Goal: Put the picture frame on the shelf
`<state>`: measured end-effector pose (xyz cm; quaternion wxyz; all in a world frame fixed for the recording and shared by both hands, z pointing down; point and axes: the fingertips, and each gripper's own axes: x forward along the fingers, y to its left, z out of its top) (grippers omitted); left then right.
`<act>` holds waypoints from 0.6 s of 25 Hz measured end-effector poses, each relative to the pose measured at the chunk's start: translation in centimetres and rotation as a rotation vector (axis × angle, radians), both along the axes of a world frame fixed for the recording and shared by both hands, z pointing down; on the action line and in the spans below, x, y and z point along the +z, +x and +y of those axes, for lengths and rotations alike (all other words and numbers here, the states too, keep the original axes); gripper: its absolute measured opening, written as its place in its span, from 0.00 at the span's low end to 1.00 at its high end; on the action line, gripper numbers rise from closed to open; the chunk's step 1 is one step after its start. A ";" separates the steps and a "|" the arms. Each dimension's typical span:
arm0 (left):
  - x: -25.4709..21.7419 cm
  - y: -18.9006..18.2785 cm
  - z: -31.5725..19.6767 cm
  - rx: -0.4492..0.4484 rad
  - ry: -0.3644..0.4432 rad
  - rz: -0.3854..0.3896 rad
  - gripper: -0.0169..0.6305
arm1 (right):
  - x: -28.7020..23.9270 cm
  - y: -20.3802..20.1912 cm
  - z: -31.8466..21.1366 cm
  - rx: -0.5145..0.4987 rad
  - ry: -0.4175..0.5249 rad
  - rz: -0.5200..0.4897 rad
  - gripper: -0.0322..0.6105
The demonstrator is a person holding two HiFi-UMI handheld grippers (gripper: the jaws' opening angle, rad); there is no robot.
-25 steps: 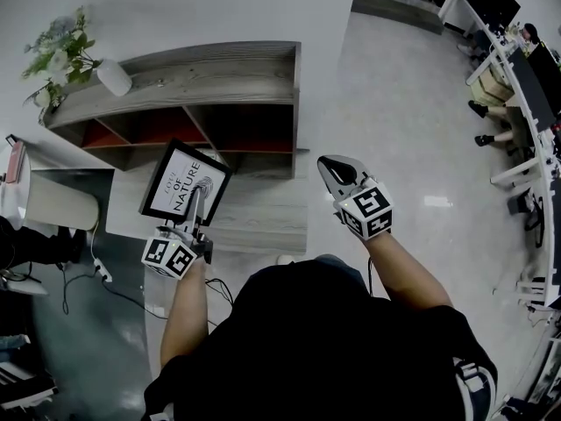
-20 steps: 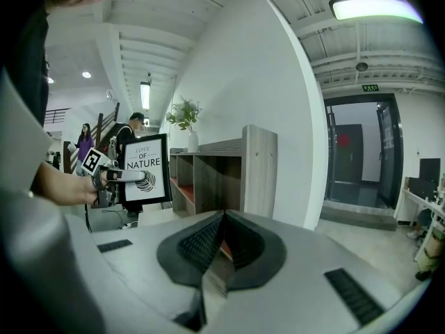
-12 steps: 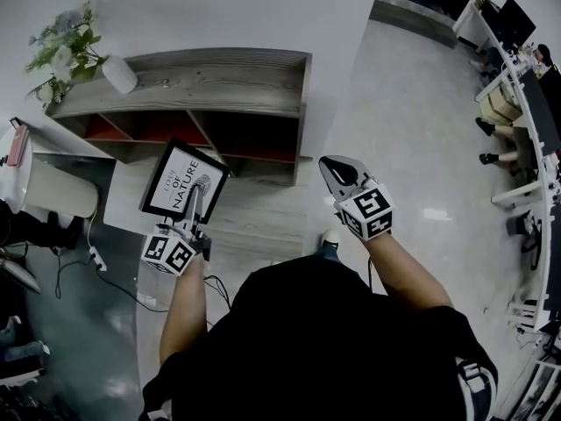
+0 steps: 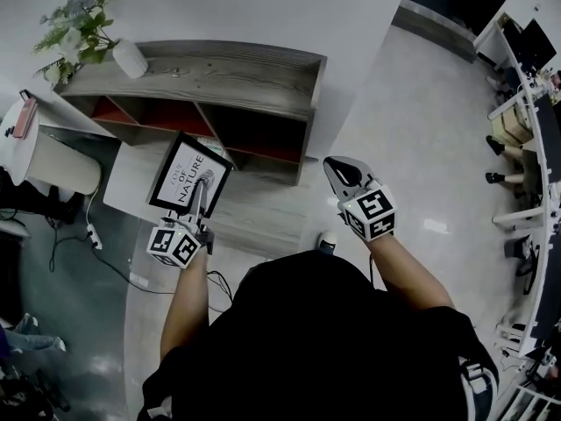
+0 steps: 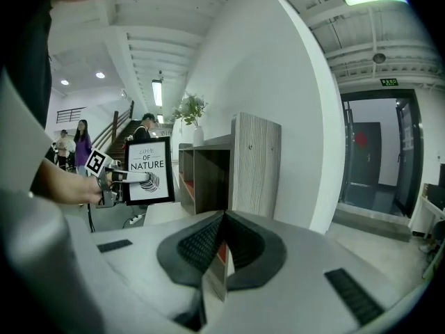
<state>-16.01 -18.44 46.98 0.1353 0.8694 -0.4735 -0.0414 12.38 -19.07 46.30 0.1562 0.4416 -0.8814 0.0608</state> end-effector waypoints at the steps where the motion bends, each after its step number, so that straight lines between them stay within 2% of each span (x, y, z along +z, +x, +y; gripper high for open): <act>1: 0.2 -0.1 -0.1 -0.007 -0.002 0.000 0.07 | 0.1 -0.1 -0.1 -0.005 -0.004 -0.001 0.07; 15: 2.9 0.6 -2.2 -0.058 -0.022 -0.056 0.07 | 1.9 -0.8 0.7 -0.057 -0.050 0.007 0.07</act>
